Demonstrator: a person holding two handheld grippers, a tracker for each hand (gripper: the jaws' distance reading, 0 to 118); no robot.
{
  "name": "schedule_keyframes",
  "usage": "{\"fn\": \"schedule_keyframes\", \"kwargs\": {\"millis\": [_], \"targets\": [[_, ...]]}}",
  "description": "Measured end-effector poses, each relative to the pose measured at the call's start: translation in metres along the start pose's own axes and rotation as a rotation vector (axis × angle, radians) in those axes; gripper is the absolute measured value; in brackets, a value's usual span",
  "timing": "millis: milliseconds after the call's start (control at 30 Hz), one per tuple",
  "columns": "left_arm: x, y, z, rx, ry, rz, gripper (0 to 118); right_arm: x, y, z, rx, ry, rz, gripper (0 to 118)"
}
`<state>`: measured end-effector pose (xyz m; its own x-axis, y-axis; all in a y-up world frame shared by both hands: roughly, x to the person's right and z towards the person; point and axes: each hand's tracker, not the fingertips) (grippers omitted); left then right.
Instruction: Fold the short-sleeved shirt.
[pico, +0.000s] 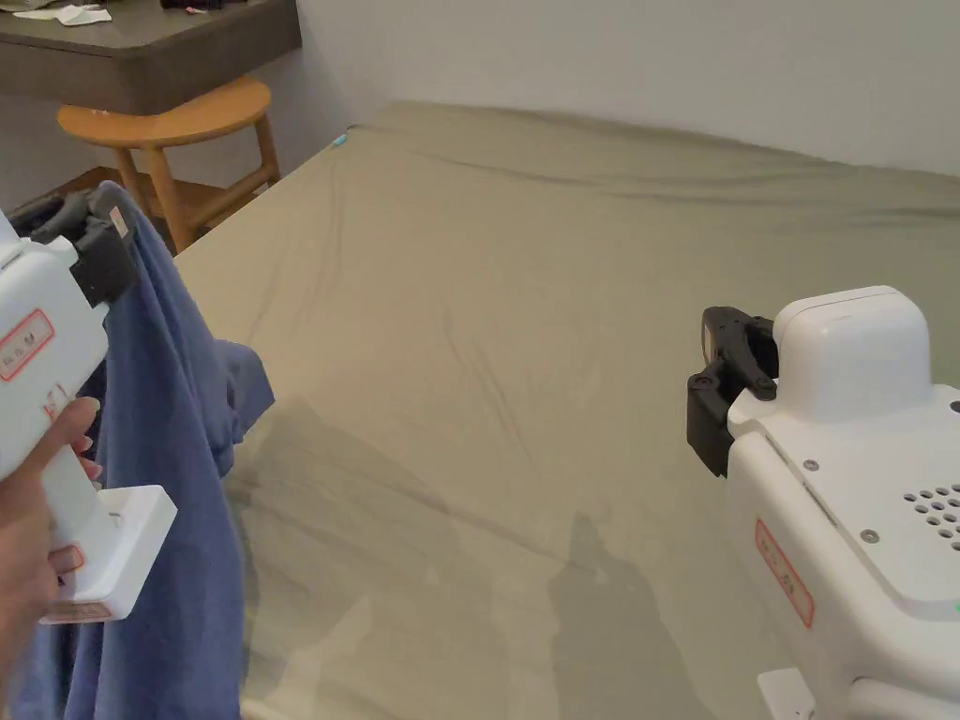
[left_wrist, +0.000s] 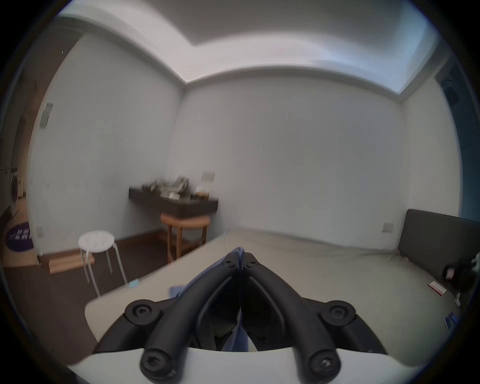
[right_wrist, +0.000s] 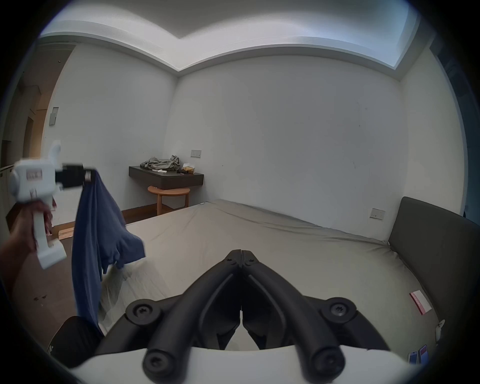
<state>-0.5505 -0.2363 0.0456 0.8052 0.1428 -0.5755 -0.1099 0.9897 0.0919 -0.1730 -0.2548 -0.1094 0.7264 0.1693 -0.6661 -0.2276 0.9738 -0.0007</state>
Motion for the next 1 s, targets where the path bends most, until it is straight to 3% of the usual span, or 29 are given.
{"fn": "schedule_keyframes", "kwargs": {"millis": [233,500,867,1000], "targets": [[0.068,0.078,0.016,0.164,-0.143,-0.061,0,0.022,0.002,0.023,0.030,-0.058,-0.017,0],[0.168,0.100,-0.007,0.144,-0.380,-0.136,0,0.065,0.000,0.050,0.046,-0.178,-0.042,0],[0.329,0.021,-0.059,-0.046,-0.686,-0.227,0,0.133,-0.032,0.074,-0.027,-0.362,-0.075,0],[0.399,-0.051,-0.078,-0.204,-0.758,-0.339,0,0.158,-0.052,0.072,-0.077,-0.405,-0.113,0]]}}
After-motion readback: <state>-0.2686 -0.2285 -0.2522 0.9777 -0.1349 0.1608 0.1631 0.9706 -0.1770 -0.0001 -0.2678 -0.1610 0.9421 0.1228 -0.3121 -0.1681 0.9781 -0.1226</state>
